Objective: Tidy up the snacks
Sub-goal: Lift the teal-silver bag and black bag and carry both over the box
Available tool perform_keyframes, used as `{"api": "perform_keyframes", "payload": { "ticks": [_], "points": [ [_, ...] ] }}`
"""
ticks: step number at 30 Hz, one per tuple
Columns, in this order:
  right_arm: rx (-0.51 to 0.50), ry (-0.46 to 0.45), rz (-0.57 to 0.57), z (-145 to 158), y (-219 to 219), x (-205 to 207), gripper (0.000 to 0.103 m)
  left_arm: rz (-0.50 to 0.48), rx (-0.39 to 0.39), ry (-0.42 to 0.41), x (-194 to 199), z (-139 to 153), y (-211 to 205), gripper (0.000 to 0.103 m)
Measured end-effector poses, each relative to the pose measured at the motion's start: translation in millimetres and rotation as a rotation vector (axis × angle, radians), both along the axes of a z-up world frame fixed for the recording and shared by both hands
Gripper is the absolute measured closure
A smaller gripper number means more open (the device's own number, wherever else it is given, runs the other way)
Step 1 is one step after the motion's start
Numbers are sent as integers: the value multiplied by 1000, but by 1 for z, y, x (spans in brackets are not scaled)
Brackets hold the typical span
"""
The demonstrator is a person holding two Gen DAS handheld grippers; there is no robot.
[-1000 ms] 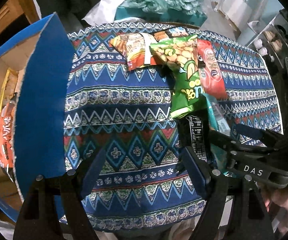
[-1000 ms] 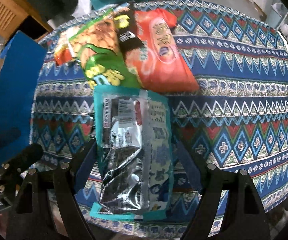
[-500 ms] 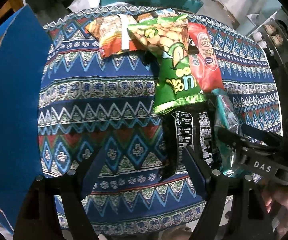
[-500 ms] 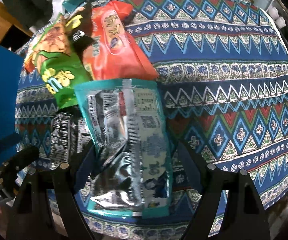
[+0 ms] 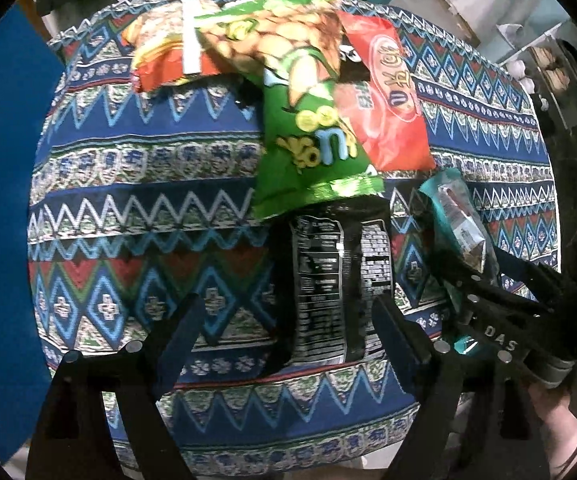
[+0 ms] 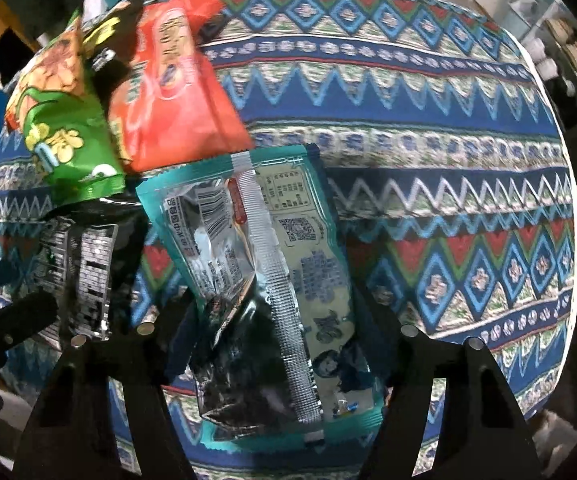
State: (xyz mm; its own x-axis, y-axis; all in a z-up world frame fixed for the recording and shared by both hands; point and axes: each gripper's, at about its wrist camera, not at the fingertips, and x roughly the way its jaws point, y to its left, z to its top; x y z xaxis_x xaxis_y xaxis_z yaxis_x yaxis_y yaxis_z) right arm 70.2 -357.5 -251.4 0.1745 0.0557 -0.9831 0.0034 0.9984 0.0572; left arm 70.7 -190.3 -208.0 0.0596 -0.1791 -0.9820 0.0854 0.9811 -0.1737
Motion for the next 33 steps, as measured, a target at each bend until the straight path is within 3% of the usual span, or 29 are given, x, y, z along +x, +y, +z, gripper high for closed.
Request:
{"api": "perform_keyframes", "payload": {
  "ticks": [10,17,23,25,27,33],
  "points": [
    [69,-28,-65,13,-56,-12,34,19,-4,23,3,-9,-28,17],
    [64,-34,-74,20,-75,-22,34,6,18,48,2,-30,-66,17],
    [49,-35,-72,21,-76,-20,34,-25,36,13,0,-38,-79,16],
    [51,-37,-66,20,-76,-19,34,-33,39,-2,-1,-38,-79,19],
    [49,-35,-65,18,-73,-21,34,-40,56,-27,-1,-34,-77,35],
    [49,-42,-61,17,-62,-20,34,-34,14,-30,4,-26,-63,38]
  ]
}}
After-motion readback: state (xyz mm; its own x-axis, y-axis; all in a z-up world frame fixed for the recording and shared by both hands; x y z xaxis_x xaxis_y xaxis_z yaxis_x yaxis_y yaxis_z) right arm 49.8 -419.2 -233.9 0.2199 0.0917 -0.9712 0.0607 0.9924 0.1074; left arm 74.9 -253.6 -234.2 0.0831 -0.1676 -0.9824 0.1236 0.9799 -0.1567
